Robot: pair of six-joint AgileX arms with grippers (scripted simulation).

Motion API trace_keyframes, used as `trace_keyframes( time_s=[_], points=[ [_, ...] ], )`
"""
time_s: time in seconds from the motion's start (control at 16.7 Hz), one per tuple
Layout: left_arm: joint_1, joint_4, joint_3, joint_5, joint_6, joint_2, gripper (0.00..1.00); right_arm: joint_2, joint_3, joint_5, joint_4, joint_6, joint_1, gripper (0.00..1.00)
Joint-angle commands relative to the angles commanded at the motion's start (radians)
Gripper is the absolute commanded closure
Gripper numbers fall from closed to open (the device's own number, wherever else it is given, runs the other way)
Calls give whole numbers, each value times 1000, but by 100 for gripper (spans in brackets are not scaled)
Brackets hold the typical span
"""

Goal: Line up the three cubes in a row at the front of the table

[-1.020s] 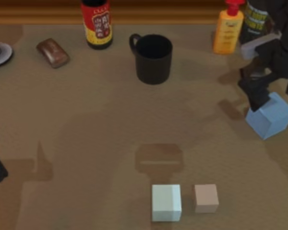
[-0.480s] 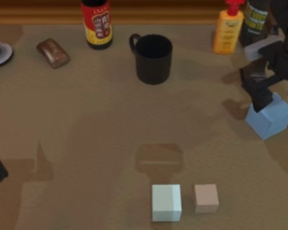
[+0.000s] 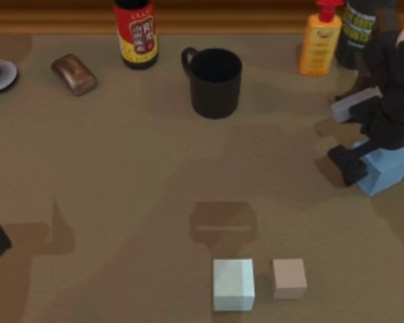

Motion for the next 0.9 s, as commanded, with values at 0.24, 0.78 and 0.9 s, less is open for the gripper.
trace_keyframes(
  time_s=[0.24,0.78,0.9],
  points=[
    [0,0,0,0,0,0,0,0,0,0,0,0,0,8],
    [0,0,0,0,0,0,0,0,0,0,0,0,0,75],
    [0,0,0,0,0,0,0,0,0,0,0,0,0,90]
  ],
)
